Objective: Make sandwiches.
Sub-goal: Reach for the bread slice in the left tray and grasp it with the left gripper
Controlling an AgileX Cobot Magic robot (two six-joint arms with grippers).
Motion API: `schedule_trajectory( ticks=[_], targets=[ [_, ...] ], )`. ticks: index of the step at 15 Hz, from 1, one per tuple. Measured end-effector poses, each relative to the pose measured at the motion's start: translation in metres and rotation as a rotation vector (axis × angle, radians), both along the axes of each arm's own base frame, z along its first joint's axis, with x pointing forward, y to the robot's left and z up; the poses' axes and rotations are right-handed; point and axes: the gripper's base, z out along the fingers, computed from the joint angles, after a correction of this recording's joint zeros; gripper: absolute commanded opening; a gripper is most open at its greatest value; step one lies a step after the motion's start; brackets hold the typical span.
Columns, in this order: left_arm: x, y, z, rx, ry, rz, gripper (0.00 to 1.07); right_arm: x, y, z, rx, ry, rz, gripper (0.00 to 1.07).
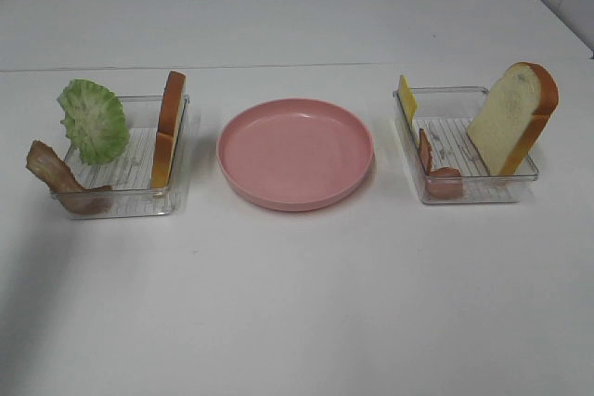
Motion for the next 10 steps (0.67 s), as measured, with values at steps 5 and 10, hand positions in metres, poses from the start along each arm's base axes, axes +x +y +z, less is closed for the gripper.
schedule_trajectory(
  ticks=[5,10],
  targets=[
    [0.097,-0.045,-0.006,-0.005,0.167,-0.178,0.76,0.000,0.000,0.000,0.000,0.000,0.000,0.78],
    [0.160,-0.105,-0.018,0.121,0.356,-0.194,0.76,0.000,0.000,0.000,0.000,0.000,0.000,0.78]
  ],
)
